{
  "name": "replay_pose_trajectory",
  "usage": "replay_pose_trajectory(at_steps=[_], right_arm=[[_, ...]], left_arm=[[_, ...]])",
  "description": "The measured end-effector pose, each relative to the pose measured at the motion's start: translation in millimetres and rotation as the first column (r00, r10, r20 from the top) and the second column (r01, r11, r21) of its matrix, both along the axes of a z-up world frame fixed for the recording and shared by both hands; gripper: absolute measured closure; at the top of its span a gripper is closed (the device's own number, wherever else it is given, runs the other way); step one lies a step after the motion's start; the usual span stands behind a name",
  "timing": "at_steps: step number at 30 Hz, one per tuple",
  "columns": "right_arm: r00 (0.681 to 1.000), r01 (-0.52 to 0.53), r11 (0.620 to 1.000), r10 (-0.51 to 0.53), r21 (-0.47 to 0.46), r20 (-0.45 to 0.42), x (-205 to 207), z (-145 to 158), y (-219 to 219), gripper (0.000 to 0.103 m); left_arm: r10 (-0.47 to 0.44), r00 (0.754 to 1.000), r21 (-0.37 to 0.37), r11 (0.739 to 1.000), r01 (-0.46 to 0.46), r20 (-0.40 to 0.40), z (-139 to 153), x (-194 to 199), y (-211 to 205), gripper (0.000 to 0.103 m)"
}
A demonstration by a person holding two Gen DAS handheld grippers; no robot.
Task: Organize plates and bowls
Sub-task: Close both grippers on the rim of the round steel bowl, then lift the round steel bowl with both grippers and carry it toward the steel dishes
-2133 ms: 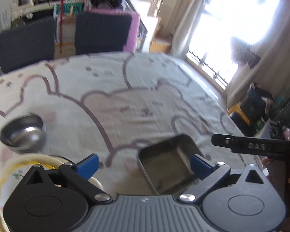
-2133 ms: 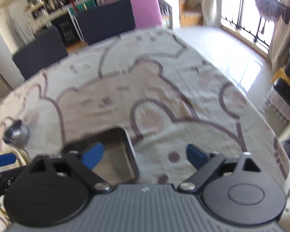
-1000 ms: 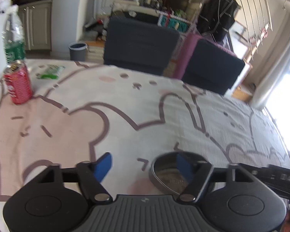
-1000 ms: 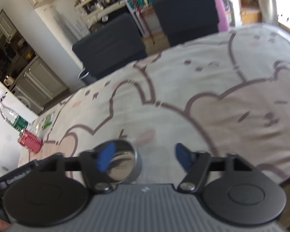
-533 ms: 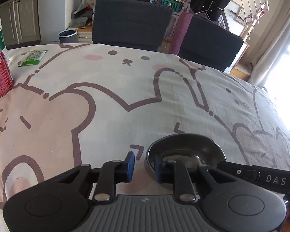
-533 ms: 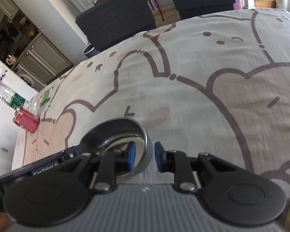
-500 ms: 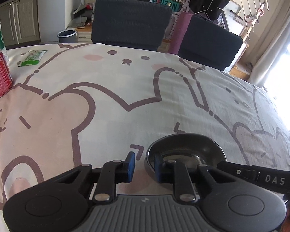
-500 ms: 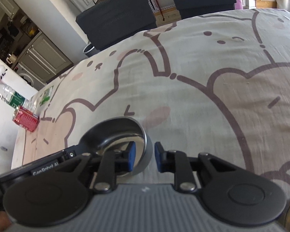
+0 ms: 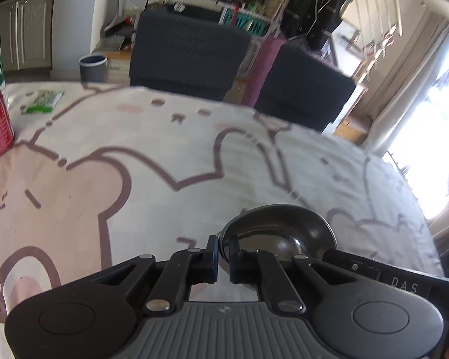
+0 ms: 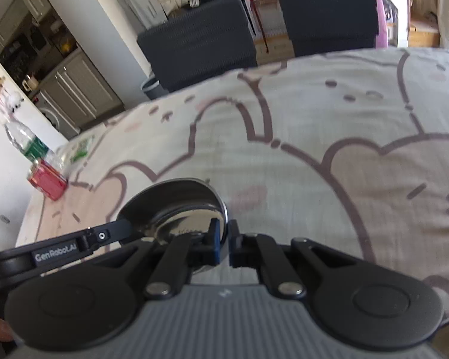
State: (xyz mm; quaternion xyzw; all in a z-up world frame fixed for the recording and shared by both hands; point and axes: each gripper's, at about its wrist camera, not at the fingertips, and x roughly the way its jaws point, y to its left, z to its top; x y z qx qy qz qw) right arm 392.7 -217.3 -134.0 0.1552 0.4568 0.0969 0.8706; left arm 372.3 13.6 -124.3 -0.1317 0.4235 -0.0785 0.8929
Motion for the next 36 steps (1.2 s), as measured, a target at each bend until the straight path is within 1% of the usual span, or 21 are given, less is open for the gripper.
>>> replay_pose_trajectory(at_steps=[3,5,8,13,17,20,22,25,29,32,36], right_arm=[[0.999,0.004,1.0,-0.005,0.014,0.045,-10,15,-9,0.097],[0.997,0.001,1.0,-0.002,0.005,0.08,-19,27,-16,0.097],[0.993,0.02,1.0,-0.022,0.016,0.116,-32,40,-30,0.098],[0.987,0.058,0.998,-0.059,0.01,0.152,-58,60,-53,0.098],[0.979,0.099,0.995,-0.096,-0.005,0.18,-83,75,-74,0.098],[0.974,0.129,0.992,-0.124,-0.013,0.189,-101,80,-92,0.098],[0.968,0.163,0.986,-0.154,-0.03,0.199,-113,81,-102,0.098],[0.961,0.206,0.977,-0.193,-0.047,0.2,-129,81,-116,0.098],[0.957,0.236,0.971,-0.225,-0.04,0.185,-144,76,-134,0.098],[0.955,0.258,0.966,-0.25,-0.029,0.161,-158,67,-151,0.097],[0.948,0.292,0.956,-0.286,-0.022,0.139,-173,55,-167,0.097]], left_arm=[[-0.009,0.999,-0.015,1.0,0.01,0.043,17,-10,-6,0.096],[-0.021,0.998,-0.03,0.999,0.023,0.066,27,-17,-11,0.097],[-0.046,0.993,-0.028,0.998,0.049,0.107,43,-30,-24,0.097],[-0.086,0.985,-0.04,0.995,0.093,0.15,63,-51,-49,0.098],[-0.126,0.977,-0.057,0.989,0.138,0.171,71,-64,-71,0.098],[-0.164,0.973,-0.097,0.979,0.181,0.162,71,-71,-86,0.098],[-0.189,0.97,-0.107,0.973,0.206,0.151,69,-75,-98,0.098],[-0.227,0.962,-0.1,0.965,0.243,0.152,68,-81,-115,0.098],[-0.277,0.95,-0.097,0.952,0.292,0.142,63,-85,-135,0.098],[-0.317,0.941,-0.095,0.94,0.329,0.121,55,-86,-151,0.098],[-0.381,0.921,-0.076,0.919,0.387,0.082,42,-88,-175,0.098]])
